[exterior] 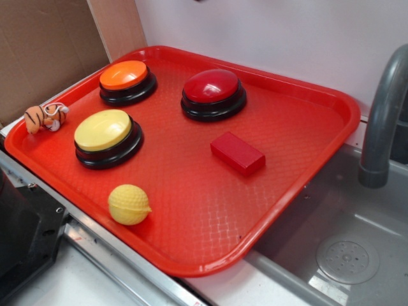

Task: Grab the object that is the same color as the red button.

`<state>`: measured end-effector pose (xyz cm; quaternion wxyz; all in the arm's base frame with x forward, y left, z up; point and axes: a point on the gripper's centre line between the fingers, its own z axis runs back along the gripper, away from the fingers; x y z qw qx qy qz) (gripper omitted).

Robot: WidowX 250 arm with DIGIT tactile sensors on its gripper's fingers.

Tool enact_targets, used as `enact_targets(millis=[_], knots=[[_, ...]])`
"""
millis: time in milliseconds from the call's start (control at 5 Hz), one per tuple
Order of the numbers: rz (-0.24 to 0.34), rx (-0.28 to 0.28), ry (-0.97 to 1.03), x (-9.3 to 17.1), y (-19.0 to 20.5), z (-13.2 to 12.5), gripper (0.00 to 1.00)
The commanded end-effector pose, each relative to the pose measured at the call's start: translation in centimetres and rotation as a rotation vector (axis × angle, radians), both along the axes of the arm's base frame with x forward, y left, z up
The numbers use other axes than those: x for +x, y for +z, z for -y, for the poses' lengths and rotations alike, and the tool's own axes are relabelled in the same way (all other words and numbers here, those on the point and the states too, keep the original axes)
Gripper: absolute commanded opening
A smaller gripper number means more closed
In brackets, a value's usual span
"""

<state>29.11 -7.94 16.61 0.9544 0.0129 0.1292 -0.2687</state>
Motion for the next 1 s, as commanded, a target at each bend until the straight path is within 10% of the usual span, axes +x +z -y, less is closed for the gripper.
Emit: enact_targets(millis=[0,800], knots=[[0.108,-0.024,-0.356,-7.7,-0.4,4.3,1.0],[-0.055,-0.032,-0.855,-4.5,-11.8,1.3,1.0]])
